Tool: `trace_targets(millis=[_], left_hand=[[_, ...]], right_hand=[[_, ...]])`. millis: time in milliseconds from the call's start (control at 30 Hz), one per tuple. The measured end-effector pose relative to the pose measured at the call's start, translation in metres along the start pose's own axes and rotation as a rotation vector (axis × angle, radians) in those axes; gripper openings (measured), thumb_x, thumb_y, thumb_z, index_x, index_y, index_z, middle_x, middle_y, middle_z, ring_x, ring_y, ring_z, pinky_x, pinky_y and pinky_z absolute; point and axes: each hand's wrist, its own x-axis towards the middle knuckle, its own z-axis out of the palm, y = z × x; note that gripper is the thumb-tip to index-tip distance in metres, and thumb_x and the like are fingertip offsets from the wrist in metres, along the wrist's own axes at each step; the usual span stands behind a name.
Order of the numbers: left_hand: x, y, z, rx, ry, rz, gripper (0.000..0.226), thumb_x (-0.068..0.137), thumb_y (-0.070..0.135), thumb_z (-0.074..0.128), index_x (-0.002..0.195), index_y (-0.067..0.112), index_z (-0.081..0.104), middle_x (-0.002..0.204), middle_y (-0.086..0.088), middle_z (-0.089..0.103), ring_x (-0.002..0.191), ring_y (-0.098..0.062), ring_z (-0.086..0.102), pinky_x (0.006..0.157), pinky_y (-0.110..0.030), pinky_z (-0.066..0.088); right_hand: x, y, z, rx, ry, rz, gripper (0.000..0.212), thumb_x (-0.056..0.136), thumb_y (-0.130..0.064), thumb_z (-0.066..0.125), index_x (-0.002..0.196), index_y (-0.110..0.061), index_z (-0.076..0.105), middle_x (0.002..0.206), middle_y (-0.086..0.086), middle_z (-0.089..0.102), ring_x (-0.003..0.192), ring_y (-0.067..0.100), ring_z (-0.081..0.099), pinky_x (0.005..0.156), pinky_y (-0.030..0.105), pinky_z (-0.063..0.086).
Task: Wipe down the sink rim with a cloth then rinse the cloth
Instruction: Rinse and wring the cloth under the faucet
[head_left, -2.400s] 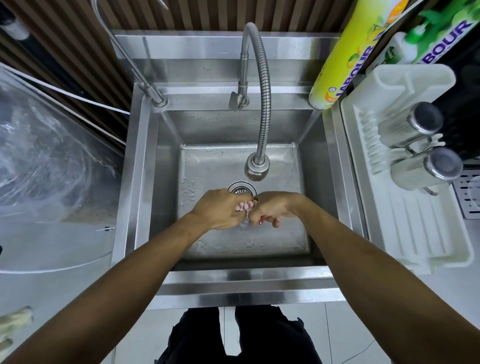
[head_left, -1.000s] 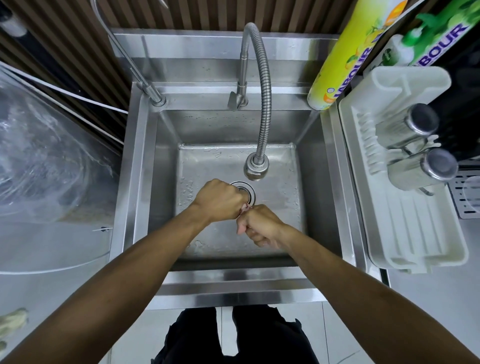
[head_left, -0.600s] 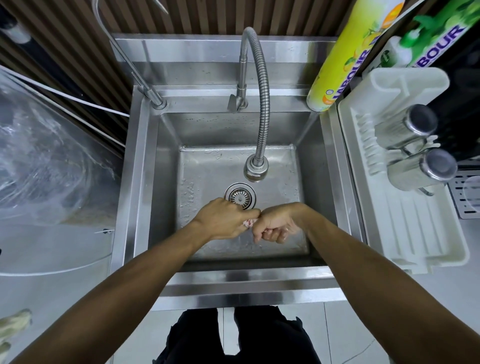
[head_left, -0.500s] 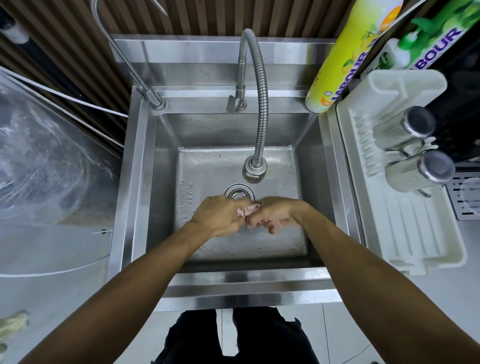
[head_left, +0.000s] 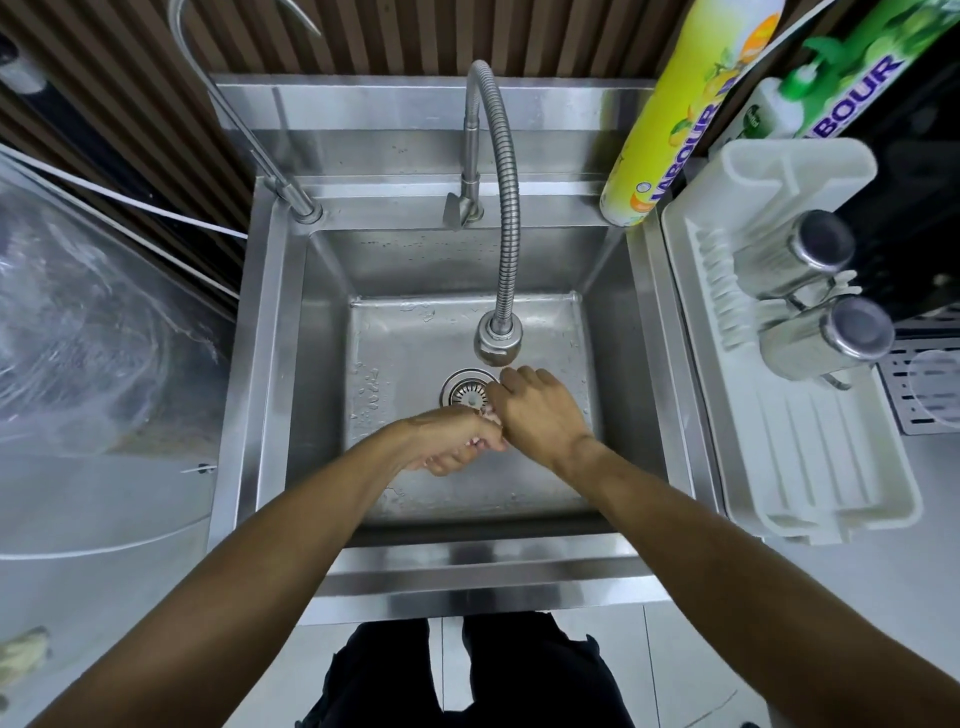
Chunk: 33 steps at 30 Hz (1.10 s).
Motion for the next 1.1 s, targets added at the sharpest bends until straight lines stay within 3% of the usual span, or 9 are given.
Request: trace_targets(millis=[67, 133, 300, 433, 567, 700, 833, 933, 1100], left_hand=[[-0.001, 0.009, -0.004, 0.264, 0.095, 0.048, 0.032, 0.079, 0.027, 0.064, 0.057, 0.022, 0.041, 0.052, 0.001, 0.035, 0.045, -0.016, 0.026, 0.049, -0.026, 0.016], [-0.002, 0.019, -0.007, 0.569, 0.224, 0.104, 0.029, 0.082, 0.031, 0.067, 0.063, 0.021, 0.047, 0.059, 0.002, 0.049, 0.051, -0.015, 0.043, 0.048, -0.026, 0.028], [-0.006, 0.026, -0.010, 0.970, 0.548, 0.168, 0.012, 0.083, 0.038, 0.061, 0.083, 0.026, 0.062, 0.072, 0.005, 0.054, 0.074, -0.025, 0.059, 0.063, -0.029, 0.040], [-0.005, 0.022, -0.008, 1.069, 0.525, 0.171, 0.011, 0.086, 0.035, 0.059, 0.084, 0.024, 0.059, 0.071, 0.005, 0.051, 0.073, -0.026, 0.057, 0.060, -0.029, 0.038], [-0.003, 0.017, -0.008, 1.165, 0.528, 0.211, 0.013, 0.089, 0.035, 0.057, 0.085, 0.023, 0.059, 0.072, 0.003, 0.050, 0.073, -0.027, 0.054, 0.064, -0.029, 0.039], [-0.004, 0.016, -0.008, 1.209, 0.500, 0.214, 0.016, 0.084, 0.038, 0.059, 0.083, 0.022, 0.059, 0.067, 0.004, 0.048, 0.072, -0.027, 0.056, 0.064, -0.030, 0.043], [-0.009, 0.016, -0.011, 1.414, 0.503, 0.280, 0.027, 0.079, 0.048, 0.064, 0.079, 0.022, 0.056, 0.068, 0.002, 0.051, 0.068, -0.026, 0.054, 0.064, -0.030, 0.040], [-0.010, 0.020, -0.017, 1.506, 0.569, 0.347, 0.011, 0.084, 0.030, 0.058, 0.084, 0.020, 0.064, 0.083, -0.005, 0.068, 0.070, -0.029, 0.057, 0.066, -0.033, 0.043], [-0.015, 0.018, -0.029, 1.404, 0.758, 0.490, 0.020, 0.086, 0.029, 0.058, 0.102, 0.026, 0.069, 0.089, -0.004, 0.073, 0.083, -0.032, 0.069, 0.066, -0.032, 0.035]], right_hand=[[0.008, -0.001, -0.015, -0.027, -0.182, 0.015, 0.020, 0.089, -0.016, 0.063, 0.106, -0.010, 0.070, 0.106, 0.012, 0.072, 0.096, 0.035, 0.070, 0.073, 0.037, 0.046], [0.013, -0.002, -0.021, -0.028, -0.284, 0.042, 0.022, 0.094, -0.021, 0.055, 0.107, -0.013, 0.071, 0.108, 0.011, 0.074, 0.098, 0.034, 0.071, 0.072, 0.034, 0.042], [0.016, -0.010, -0.027, 0.099, -0.298, 0.184, 0.020, 0.092, -0.022, 0.055, 0.102, -0.013, 0.069, 0.104, 0.011, 0.073, 0.096, 0.032, 0.069, 0.078, 0.035, 0.048], [0.011, -0.019, -0.027, 0.187, -0.340, 0.274, 0.018, 0.090, -0.018, 0.056, 0.104, -0.016, 0.068, 0.106, 0.008, 0.073, 0.098, 0.030, 0.069, 0.074, 0.032, 0.043], [0.010, -0.023, -0.028, 0.057, -0.365, 0.232, 0.004, 0.094, -0.021, 0.051, 0.093, -0.021, 0.055, 0.109, 0.003, 0.073, 0.102, 0.025, 0.067, 0.075, 0.032, 0.039], [0.010, -0.023, -0.027, 0.019, -0.360, 0.204, 0.019, 0.095, -0.026, 0.050, 0.108, -0.021, 0.062, 0.113, 0.003, 0.067, 0.110, 0.025, 0.061, 0.078, 0.032, 0.039], [0.007, -0.023, -0.034, 0.226, -0.467, 0.258, 0.005, 0.091, -0.023, 0.054, 0.094, -0.019, 0.054, 0.090, -0.001, 0.062, 0.085, 0.023, 0.061, 0.075, 0.031, 0.043], [0.002, -0.022, -0.035, 0.477, -0.463, 0.378, 0.004, 0.085, -0.015, 0.055, 0.083, -0.014, 0.058, 0.076, -0.001, 0.060, 0.066, 0.019, 0.055, 0.065, 0.027, 0.042], [0.003, -0.022, -0.050, 1.188, -0.449, 0.608, 0.040, 0.075, -0.002, 0.063, 0.048, -0.021, 0.041, 0.046, -0.007, 0.036, 0.045, 0.013, 0.031, 0.049, 0.024, 0.024]])
